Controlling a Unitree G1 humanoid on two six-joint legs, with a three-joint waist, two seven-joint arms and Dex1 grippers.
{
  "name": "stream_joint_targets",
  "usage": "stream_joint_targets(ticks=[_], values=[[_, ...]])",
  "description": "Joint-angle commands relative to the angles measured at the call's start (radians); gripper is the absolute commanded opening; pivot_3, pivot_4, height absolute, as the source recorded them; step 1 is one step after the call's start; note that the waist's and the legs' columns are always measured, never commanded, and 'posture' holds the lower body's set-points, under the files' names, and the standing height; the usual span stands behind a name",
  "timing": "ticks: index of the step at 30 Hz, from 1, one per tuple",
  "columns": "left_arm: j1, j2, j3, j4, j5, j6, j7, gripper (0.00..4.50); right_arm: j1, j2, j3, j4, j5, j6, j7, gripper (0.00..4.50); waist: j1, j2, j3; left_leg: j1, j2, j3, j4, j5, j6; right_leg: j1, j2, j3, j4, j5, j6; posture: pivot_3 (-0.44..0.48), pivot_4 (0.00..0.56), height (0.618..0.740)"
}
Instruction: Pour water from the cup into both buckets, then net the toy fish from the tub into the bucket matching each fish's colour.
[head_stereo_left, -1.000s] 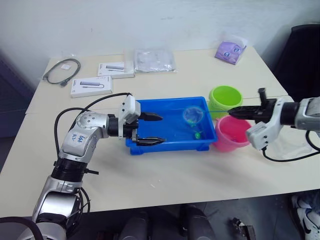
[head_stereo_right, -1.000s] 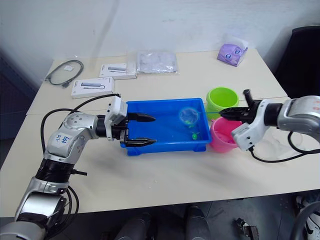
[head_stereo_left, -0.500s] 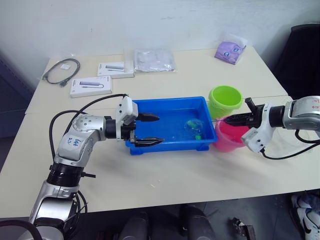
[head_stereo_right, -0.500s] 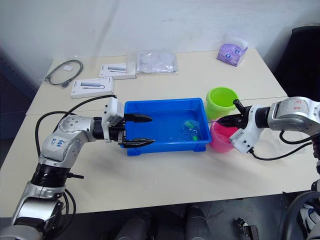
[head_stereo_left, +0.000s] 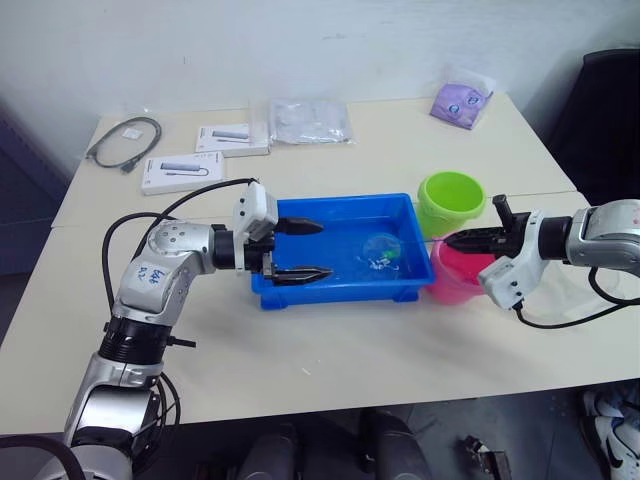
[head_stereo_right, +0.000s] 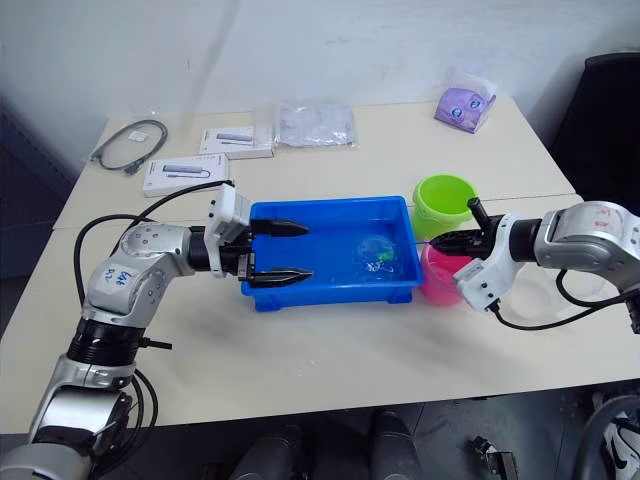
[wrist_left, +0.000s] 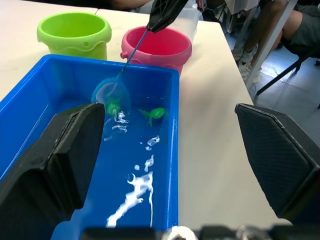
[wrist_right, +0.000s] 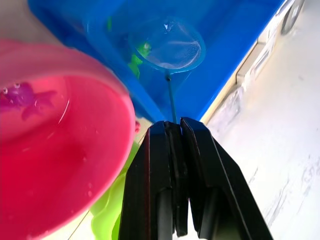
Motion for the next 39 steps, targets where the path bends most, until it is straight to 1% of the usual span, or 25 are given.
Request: stream_joint_targets(ticks=[1,6,10,13,16,17,19,20,23,27,30,34,35,37,39], values=[[-0.014,0.004,0.008,-0.014,-0.003,-0.019,-0.010,4.49,0.008,-0.042,-0.042,-0.009,0.010,-0.006,0.008,0.00,-0.001,0.000,0.000,0.000,0.000,0.000,0.000,0.000,0.000,0.000,0.000,0.000,0.000,0.000,0.000,0.000,0.150,0.735],[-0.002,0.013,-0.001,-0.025,0.005,-0.023,-0.018,4.49,0.051,-0.061,-0.037,-0.057,0.052,-0.012,0.051,0.00,0.000,0.000,0.000,0.000,0.000,0.000,0.000,0.000,0.000,0.000,0.000,0.000,0.000,0.000,0.000,0.000,0.150,0.735],[0.002,0.015,0.001,-0.032,0.001,-0.021,-0.019,4.49,0.100,-0.073,-0.029,-0.103,0.159,0.034,0.138,0.00,0.000,0.000,0.000,0.000,0.000,0.000,0.000,0.000,0.000,0.000,0.000,0.000,0.000,0.000,0.000,0.000,0.150,0.735],[0.002,0.015,0.001,-0.036,-0.001,-0.021,-0.020,4.49,0.146,-0.071,-0.035,-0.136,0.255,0.108,0.207,0.00,0.000,0.000,0.000,0.000,0.000,0.000,0.000,0.000,0.000,0.001,0.000,-0.001,0.000,0.000,0.000,0.000,0.150,0.735],[-0.001,0.014,0.001,-0.038,-0.004,-0.020,-0.024,4.49,0.210,-0.066,-0.056,-0.179,0.372,0.233,0.275,0.00,0.002,0.000,0.000,0.000,0.000,-0.001,0.001,0.000,0.000,0.002,0.000,-0.002,0.000,0.000,0.000,0.000,0.150,0.735],[-0.002,0.013,0.002,-0.038,-0.010,-0.014,-0.028,4.49,0.244,-0.069,-0.064,-0.205,0.439,0.307,0.314,0.00,0.004,0.000,0.000,0.000,0.000,-0.002,0.001,0.000,0.000,0.002,0.000,-0.002,0.000,0.000,0.000,0.000,0.150,0.735],[-0.005,0.013,0.004,-0.041,-0.023,-0.001,-0.038,4.49,0.334,-0.069,-0.103,-0.296,0.631,0.561,0.385,0.00,0.007,0.000,0.000,0.000,0.000,-0.004,0.002,0.000,0.000,0.003,-0.001,-0.004,-0.001,0.000,0.000,0.000,0.150,0.735],[-0.005,0.014,0.005,-0.043,-0.031,0.007,-0.043,4.49,0.359,-0.056,-0.129,-0.335,0.711,0.674,0.395,0.00,0.012,0.000,0.000,0.000,0.000,-0.005,0.002,0.000,0.000,0.004,-0.001,-0.005,-0.001,0.000,0.000,0.000,0.150,0.735],[-0.005,0.015,0.008,-0.049,-0.043,0.023,-0.055,4.49,0.403,-0.017,-0.212,-0.416,0.875,0.963,0.395,0.00,0.020,0.000,0.000,0.000,0.000,-0.006,0.004,0.000,0.000,0.005,-0.001,-0.006,0.000,0.000,0.000,0.000,0.150,0.735],[-0.007,0.017,0.010,-0.049,-0.045,0.025,-0.058,4.49,0.443,0.014,-0.294,-0.478,0.994,1.219,0.391,0.00,0.028,0.000,0.000,0.000,0.000,-0.007,0.004,0.000,0.000,0.005,-0.002,-0.008,0.000,0.000,0.000,0.000,0.150,0.735],[-0.018,0.012,0.019,-0.034,-0.045,0.021,-0.057,4.49,0.476,0.051,-0.383,-0.510,1.126,1.441,0.348,0.00,0.029,0.000,0.000,-0.001,0.000,-0.009,0.004,0.000,0.000,0.006,-0.002,-0.008,-0.002,0.000,0.000,0.000,0.150,0.735],[-0.041,-0.014,0.044,-0.018,-0.058,0.025,-0.027,4.49,0.495,0.092,-0.520,-0.585,1.256,1.641,0.269,0.00,0.028,0.000,0.000,-0.001,-0.001,-0.009,0.004,0.000,0.000,0.005,-0.002,-0.009,-0.001,0.000,0.000,0.000,0.150,0.735],[-0.046,-0.033,0.054,-0.019,-0.072,0.035,-0.011,4.49,0.492,0.103,-0.568,-0.610,1.292,1.697,0.224,0.00,0.027,0.000,0.000,-0.001,-0.001,-0.009,0.004,0.000,0.000,0.005,-0.002,-0.008,-0.001,0.000,0.000,0.000,0.150,0.735],[-0.049,-0.061,0.065,-0.025,-0.093,0.053,0.013,4.49,0.481,0.121,-0.632,-0.644,1.323,1.774,0.152,0.00,0.029,0.000,0.000,-0.001,-0.001,-0.009,0.004,0.000,0.000,0.005,-0.002,-0.008,-0.001,0.000,0.000,0.000,0.150,0.735],[-0.047,-0.088,0.062,-0.034,-0.100,0.063,0.035,4.49,0.475,0.121,-0.663,-0.672,1.295,1.803,0.095,0.00,0.029,0.000,0.000,-0.001,-0.001,-0.009,0.004,0.000,0.000,0.005,-0.003,-0.008,-0.001,0.000,0.000,0.000,0.150,0.735]])
